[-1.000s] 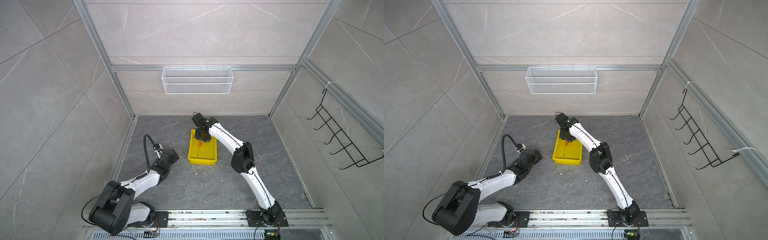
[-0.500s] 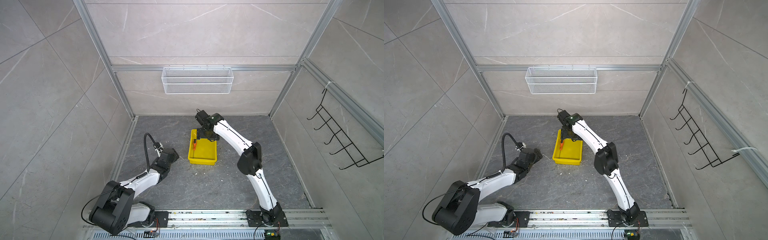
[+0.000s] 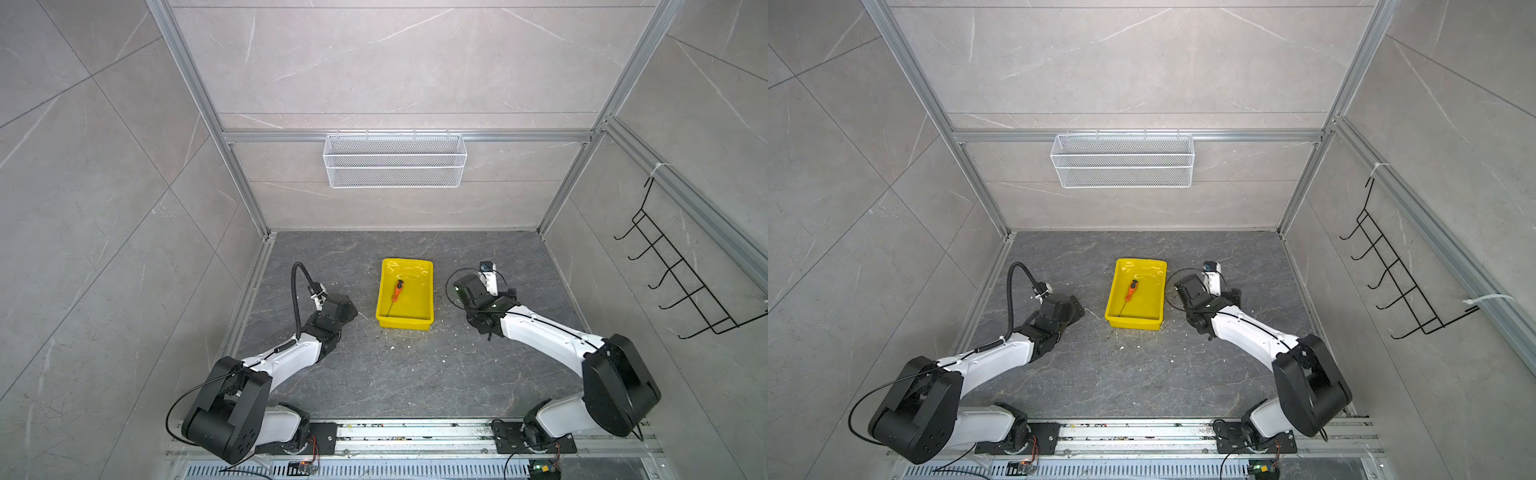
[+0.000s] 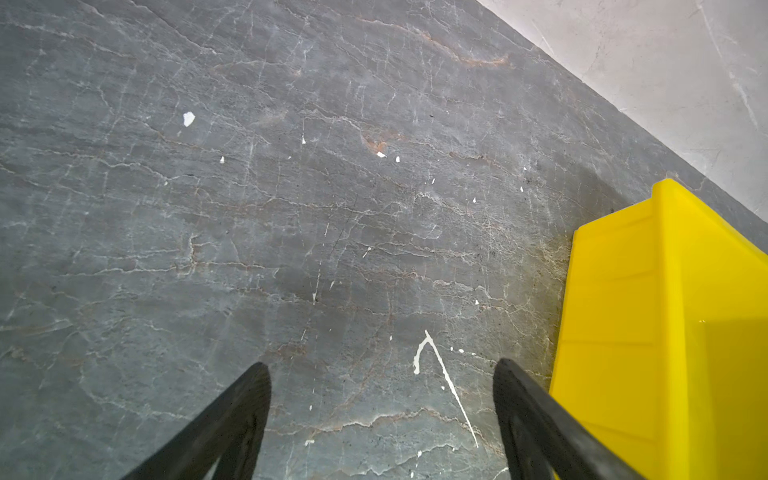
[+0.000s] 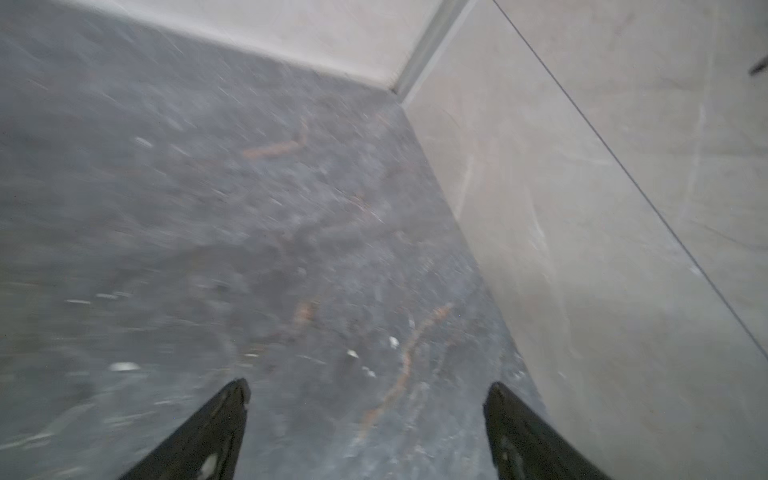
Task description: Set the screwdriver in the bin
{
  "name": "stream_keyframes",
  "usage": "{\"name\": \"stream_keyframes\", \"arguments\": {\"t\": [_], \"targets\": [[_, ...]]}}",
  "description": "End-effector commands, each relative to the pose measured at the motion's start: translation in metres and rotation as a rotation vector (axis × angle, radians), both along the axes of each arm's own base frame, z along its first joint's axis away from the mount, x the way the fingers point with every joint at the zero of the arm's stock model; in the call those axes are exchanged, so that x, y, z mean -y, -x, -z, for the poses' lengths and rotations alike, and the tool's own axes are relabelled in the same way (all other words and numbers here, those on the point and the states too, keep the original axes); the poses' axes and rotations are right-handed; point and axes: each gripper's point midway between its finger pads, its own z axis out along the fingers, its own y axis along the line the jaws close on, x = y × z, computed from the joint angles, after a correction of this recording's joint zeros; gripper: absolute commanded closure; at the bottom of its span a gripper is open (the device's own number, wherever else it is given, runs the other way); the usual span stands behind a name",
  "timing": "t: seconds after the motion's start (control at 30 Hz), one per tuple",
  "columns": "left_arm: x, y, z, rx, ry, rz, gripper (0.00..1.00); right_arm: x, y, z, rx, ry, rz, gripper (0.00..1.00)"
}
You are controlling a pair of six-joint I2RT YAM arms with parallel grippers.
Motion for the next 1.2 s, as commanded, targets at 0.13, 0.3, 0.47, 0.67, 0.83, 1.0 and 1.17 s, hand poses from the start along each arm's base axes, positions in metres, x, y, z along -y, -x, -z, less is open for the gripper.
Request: {"name": "stream_keyframes", "arguments": {"t": [0.13, 0.3, 0.47, 0.67, 0.83, 1.0, 1.17], "targets": [[0.001, -0.008, -0.013, 0.031, -0.002, 0.008, 0.14, 0.048, -0.015, 0.009, 0.158, -0.129, 0.111, 0.08], [0.002, -0.009, -0.014, 0.030, -0.011, 0.011, 0.14, 0.022, -0.043, 0.032, 0.151, -0.173, -0.111, 0.11], [0.002, -0.012, -0.021, 0.034, -0.023, 0.019, 0.13, 0.010, -0.056, 0.041, 0.163, -0.223, -0.229, 0.12], [0.013, -0.013, -0.026, 0.043, 0.016, 0.066, 0.12, 0.012, -0.040, 0.032, 0.309, -0.322, -0.320, 0.24], [0.028, -0.012, -0.036, 0.113, 0.063, 0.154, 0.00, 0.007, -0.040, 0.033, 0.325, -0.351, -0.370, 0.29], [0.033, -0.013, -0.035, 0.204, 0.065, 0.202, 0.00, -0.006, -0.028, 0.039, 0.356, -0.345, -0.474, 0.01], [0.052, -0.022, -0.045, 0.183, -0.081, 0.386, 0.00, -0.006, -0.033, 0.038, 0.356, -0.350, -0.462, 0.01]]}}
